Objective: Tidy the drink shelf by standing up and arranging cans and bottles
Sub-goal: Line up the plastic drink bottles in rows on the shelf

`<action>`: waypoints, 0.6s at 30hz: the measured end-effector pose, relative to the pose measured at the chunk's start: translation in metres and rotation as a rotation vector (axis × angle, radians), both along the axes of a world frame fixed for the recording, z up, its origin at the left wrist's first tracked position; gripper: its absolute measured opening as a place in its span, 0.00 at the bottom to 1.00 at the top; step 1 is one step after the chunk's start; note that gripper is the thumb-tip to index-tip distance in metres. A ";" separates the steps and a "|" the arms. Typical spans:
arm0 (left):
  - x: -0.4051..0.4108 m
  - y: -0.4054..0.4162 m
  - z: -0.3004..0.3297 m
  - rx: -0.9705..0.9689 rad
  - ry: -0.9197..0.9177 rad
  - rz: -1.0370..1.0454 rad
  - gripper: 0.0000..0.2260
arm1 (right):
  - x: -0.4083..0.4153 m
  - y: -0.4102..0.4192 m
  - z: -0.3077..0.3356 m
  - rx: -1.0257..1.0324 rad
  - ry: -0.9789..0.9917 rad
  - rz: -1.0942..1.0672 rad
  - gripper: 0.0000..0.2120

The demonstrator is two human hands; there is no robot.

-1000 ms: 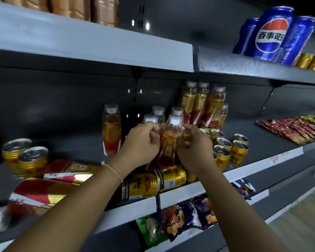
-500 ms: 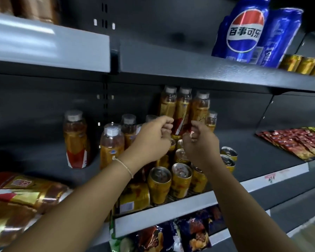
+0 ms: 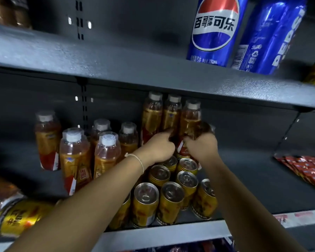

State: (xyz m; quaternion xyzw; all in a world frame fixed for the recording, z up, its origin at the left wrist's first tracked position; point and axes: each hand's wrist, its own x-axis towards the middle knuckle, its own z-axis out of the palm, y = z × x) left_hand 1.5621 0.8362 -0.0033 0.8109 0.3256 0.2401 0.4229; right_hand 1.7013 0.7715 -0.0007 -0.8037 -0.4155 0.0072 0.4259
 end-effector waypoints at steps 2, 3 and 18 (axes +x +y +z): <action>0.007 0.004 -0.002 -0.024 -0.008 0.031 0.31 | 0.009 0.009 -0.002 0.013 0.015 0.026 0.11; 0.009 0.006 -0.003 -0.027 -0.008 0.039 0.31 | 0.012 0.012 -0.002 0.043 0.033 0.041 0.13; -0.003 0.010 -0.006 0.043 -0.082 0.016 0.28 | -0.003 -0.010 -0.021 0.344 0.050 0.140 0.35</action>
